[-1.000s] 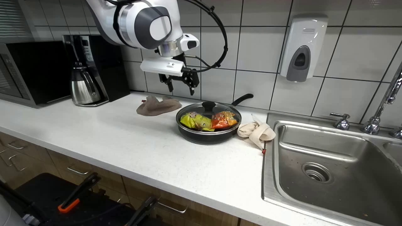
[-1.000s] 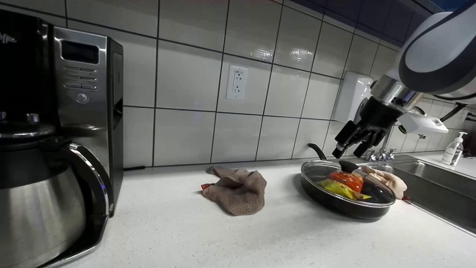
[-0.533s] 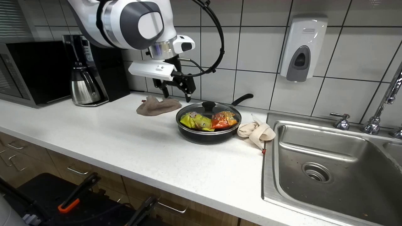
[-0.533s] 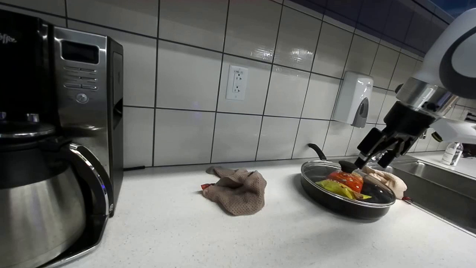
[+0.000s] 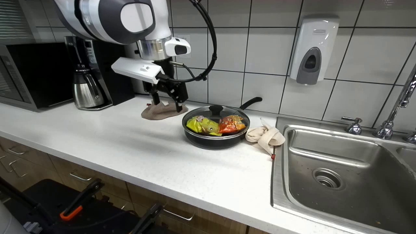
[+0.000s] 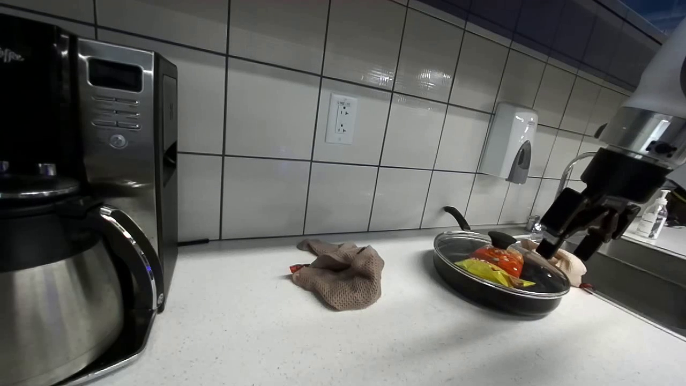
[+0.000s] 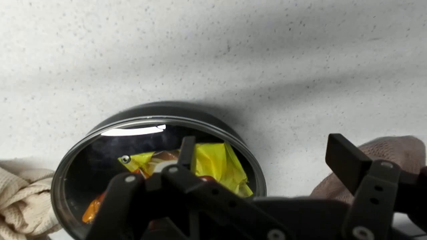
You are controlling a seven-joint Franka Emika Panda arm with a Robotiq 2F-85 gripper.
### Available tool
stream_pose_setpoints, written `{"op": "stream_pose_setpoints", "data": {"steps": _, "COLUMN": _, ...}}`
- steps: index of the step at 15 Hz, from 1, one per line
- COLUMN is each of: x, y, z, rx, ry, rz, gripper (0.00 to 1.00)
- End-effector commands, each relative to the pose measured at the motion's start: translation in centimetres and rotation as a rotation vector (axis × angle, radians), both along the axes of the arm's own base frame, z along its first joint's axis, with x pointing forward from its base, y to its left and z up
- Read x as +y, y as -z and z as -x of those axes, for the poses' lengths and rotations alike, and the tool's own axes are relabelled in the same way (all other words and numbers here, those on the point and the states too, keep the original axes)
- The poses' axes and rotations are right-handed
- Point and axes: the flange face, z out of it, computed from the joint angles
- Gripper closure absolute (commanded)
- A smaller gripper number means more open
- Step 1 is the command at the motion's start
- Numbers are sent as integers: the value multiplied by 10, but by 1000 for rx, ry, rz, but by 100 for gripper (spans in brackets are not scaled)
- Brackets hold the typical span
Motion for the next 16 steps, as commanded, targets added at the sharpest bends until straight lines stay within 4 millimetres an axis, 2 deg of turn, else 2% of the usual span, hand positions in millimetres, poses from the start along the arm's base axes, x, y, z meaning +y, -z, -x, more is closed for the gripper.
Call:
{"op": "stream_pose_setpoints", "data": {"steps": 1, "x": 2, "y": -8, "z": 15, "rx": 54, "ry": 6, "rz": -61, "gripper": 0}}
{"op": "stream_pose_setpoints", "data": {"steps": 3, "x": -2, "y": -7, "z": 17, "rx": 82, "ry": 21, "rz": -79, "gripper": 0}}
{"op": "stream_pose_setpoints", "data": {"steps": 7, "x": -13, "y": 8, "z": 23, "rx": 176, "ry": 45, "rz": -80, "gripper": 0}}
{"op": "stream_pose_setpoints", "data": {"steps": 8, "x": -9, "y": 6, "z": 17, "rx": 139, "ry": 50, "rz": -72, "gripper": 0}}
{"op": "stream_pose_setpoints", "data": {"steps": 16, "x": -11, "y": 10, "z": 20, "rx": 166, "ry": 54, "rz": -78, "gripper": 0}}
